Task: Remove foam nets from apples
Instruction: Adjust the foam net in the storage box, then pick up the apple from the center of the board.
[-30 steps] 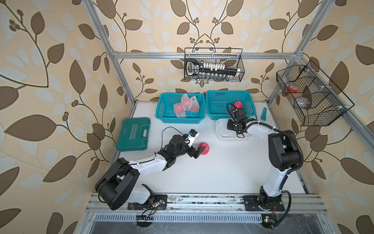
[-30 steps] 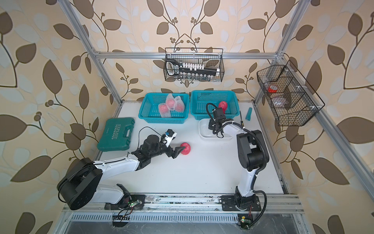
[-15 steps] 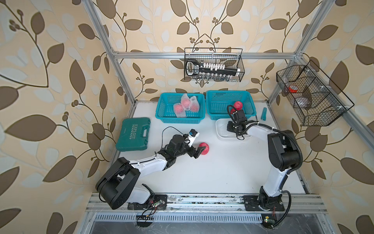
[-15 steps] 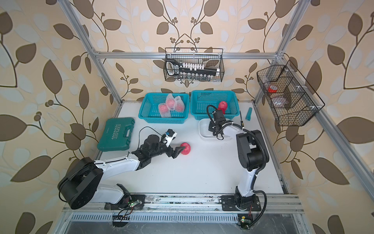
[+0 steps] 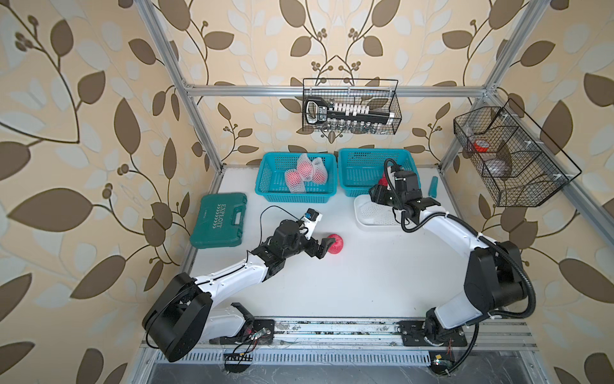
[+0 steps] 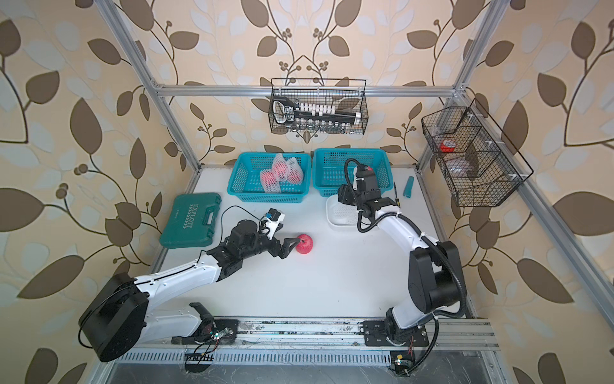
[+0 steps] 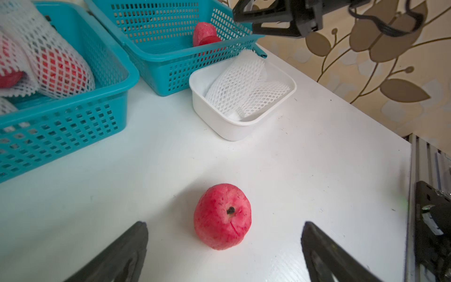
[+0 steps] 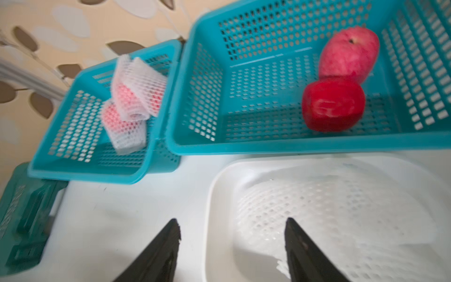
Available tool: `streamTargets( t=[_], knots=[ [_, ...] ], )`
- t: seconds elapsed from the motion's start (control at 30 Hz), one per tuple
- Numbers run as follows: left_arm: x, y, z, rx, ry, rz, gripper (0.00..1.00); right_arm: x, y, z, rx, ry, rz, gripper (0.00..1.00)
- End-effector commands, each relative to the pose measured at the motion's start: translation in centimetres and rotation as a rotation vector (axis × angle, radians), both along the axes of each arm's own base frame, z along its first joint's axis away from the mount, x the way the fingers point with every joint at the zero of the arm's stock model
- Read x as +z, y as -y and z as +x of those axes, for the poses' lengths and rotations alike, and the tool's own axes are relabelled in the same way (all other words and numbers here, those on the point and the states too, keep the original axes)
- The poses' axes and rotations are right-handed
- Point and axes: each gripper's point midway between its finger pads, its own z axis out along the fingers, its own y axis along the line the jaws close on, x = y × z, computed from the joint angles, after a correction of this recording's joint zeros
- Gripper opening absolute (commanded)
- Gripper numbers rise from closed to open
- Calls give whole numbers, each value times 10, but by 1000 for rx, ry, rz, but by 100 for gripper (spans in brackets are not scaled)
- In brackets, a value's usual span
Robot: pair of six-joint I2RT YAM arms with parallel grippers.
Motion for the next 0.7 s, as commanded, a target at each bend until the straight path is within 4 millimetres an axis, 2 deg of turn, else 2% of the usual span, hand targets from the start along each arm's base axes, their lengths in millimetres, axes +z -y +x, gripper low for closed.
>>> streamTargets(
  t=[0.0, 0.07, 0.13, 0.2, 0.33, 0.43, 0.53, 0.57, 0.67],
  knots=[
    [8, -17, -6, 96, -106, 7, 99, 19, -37, -24, 170, 103, 36, 77],
    [4, -31, -13, 157, -181, 43, 99, 27, -62, -43, 297, 153, 70, 80],
    [1, -39, -24, 172, -253, 74, 99, 22, -91, -62, 428, 156, 85, 81],
    [-4, -42, -36, 164, -322, 93, 99, 7, -120, -81, 537, 126, 43, 81],
    [-23, -51, -60, 172, -481, 136, 99, -28, -162, -122, 691, 140, -90, 85],
    [-35, -53, -72, 176, -557, 137, 99, -50, -174, -135, 724, 118, -128, 90],
    [-44, -54, -77, 177, -585, 133, 99, -77, -171, -129, 697, 47, -174, 92],
    [-47, -55, -78, 181, -588, 138, 99, -85, -176, -133, 708, 32, -188, 92],
    [-52, -56, -76, 181, -581, 152, 99, -107, -175, -130, 702, -19, -235, 93]
  ],
)
